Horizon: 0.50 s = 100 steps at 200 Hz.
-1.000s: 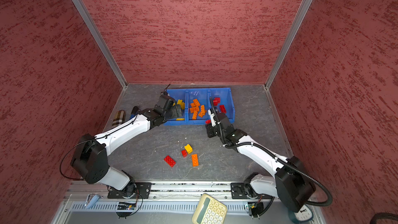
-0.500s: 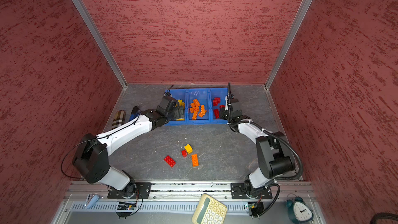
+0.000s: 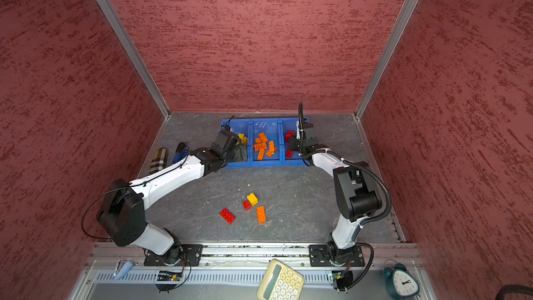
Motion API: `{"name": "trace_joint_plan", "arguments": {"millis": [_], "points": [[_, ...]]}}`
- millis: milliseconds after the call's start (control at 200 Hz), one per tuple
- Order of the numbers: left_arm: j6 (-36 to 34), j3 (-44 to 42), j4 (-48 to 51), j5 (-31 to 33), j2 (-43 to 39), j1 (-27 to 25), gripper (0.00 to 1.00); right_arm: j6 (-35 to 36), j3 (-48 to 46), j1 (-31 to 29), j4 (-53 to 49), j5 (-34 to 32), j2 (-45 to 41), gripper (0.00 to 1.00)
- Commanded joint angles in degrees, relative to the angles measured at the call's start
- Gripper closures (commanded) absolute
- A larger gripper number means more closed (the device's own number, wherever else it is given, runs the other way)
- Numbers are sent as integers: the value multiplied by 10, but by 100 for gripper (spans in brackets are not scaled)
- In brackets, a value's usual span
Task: Sort the legos into containers by color
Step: 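Carry the red brick to the far compartment and open the right gripper, then lower the left gripper to the pile and grasp a yellow brick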
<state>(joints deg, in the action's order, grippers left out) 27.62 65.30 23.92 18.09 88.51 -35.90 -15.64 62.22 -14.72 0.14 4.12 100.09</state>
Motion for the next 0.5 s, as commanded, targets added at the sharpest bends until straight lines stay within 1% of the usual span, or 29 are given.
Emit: {"name": "trace_joint_plan", "arguments": {"millis": [0, 50, 165, 255, 306, 361, 381, 391, 451, 496], "points": [[-20, -10, -10, -4, -15, -8, 1, -9, -10, -5, 3, 9, -24, 49], [-31, -13, -13, -11, -16, -12, 1, -11, -19, -8, 2, 9, -35, 47], [-71, -24, -19, -36, -24, -23, 1, -18, -41, -13, 4, 23, -70, 41], [-102, -31, -10, -50, -30, -27, 1, -29, -67, -13, 32, 48, -100, 34], [-122, -35, -5, -68, -35, -26, 0, -34, -80, -13, 43, 54, -116, 32], [-147, -39, 2, -92, -39, -27, 0, -38, -91, -13, 48, 57, -131, 20], [-157, -41, 4, -103, -41, -27, 1, -40, -94, -14, 50, 57, -136, 4], [-162, -42, 6, -109, -41, -27, 1, -41, -96, -14, 51, 57, -139, 2], [-191, -44, 20, -142, -45, -29, 1, -48, -108, -15, 56, 53, -156, 1], [-213, -46, 33, -155, -48, -35, 0, -61, -122, -15, 67, 46, -165, 1]]}}
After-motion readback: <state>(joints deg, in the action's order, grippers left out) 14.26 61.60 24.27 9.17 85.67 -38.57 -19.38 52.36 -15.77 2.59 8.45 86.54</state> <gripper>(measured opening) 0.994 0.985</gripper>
